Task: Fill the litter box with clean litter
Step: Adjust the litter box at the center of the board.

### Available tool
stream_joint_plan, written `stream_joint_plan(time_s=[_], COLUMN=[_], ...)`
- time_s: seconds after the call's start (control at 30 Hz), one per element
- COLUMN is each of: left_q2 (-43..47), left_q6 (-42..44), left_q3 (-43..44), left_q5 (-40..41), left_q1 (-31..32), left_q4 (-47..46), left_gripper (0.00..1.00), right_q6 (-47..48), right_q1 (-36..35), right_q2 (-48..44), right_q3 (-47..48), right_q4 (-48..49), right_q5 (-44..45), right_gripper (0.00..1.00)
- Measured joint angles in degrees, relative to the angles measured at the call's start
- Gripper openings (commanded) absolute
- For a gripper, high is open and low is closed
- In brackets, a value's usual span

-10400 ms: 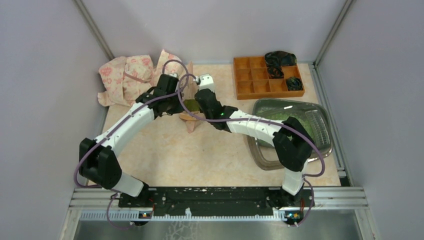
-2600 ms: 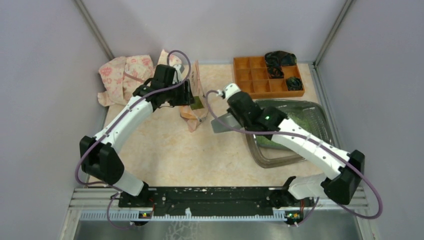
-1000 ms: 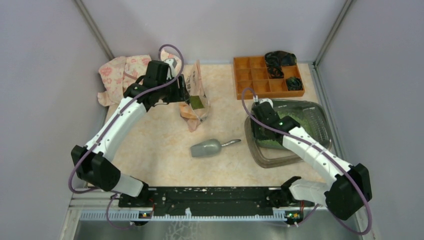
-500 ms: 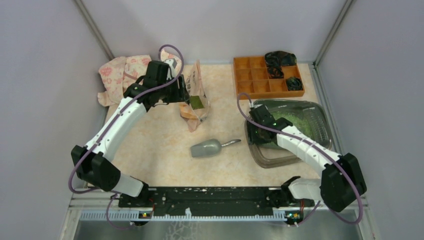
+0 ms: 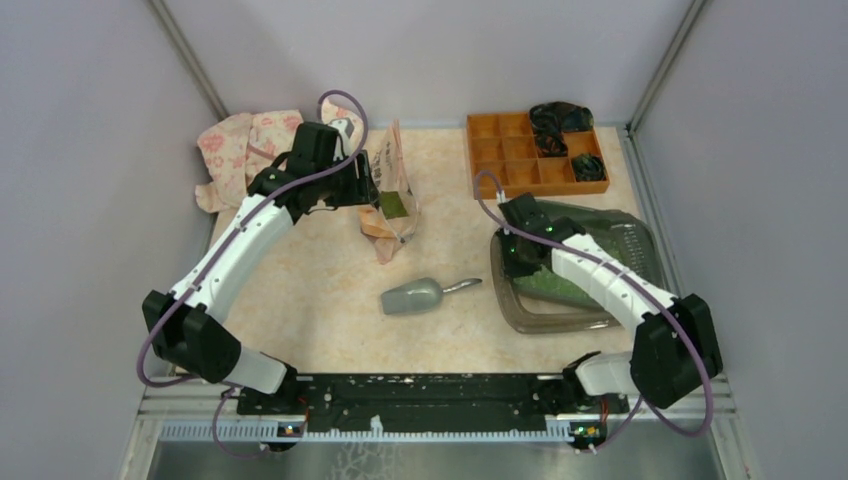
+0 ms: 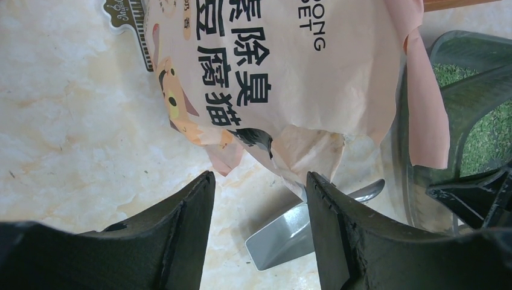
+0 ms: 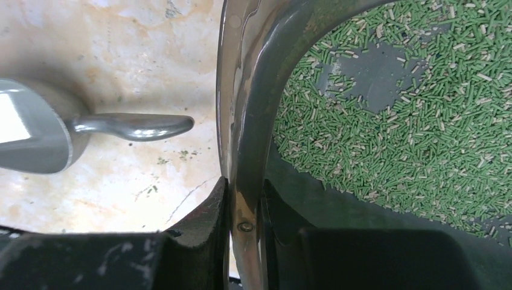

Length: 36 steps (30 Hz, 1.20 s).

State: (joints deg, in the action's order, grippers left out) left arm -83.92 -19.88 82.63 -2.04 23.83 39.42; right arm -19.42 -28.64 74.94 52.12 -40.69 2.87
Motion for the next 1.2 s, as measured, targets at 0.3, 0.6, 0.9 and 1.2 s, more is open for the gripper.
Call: stream_joint_plan(time_s=[0.3, 0.6, 0.9, 1.2], left_q2=[0.3, 0.8, 0.9, 2.1], left_q6=[0.0, 0.0, 0.0, 0.0], left_q3=[-0.5, -1.4, -1.7, -1.8], left_q5=[-0.1, -0.1, -0.1, -0.1], left_q1=[0.0, 0.0, 0.0, 0.0], left_q4=[-0.1, -0.5, -0.5, -0.5], left_gripper=[0.64, 0.64, 0.64, 0.64], right_q6=[1.4, 3.4, 5.3, 3.9], right_q1=[5.9, 7.8, 7.8, 8.4], right_q2=[0.4, 1.9, 5.5, 9.0], right_q3=[11.0, 9.2, 6.8, 13.8], right_q4=[-6.8, -6.3, -5.6, -7.4], right_q5=[-6.6, -12.3, -15.0, -14.7], right_gripper=[0.04, 0.06, 0.0, 0.0])
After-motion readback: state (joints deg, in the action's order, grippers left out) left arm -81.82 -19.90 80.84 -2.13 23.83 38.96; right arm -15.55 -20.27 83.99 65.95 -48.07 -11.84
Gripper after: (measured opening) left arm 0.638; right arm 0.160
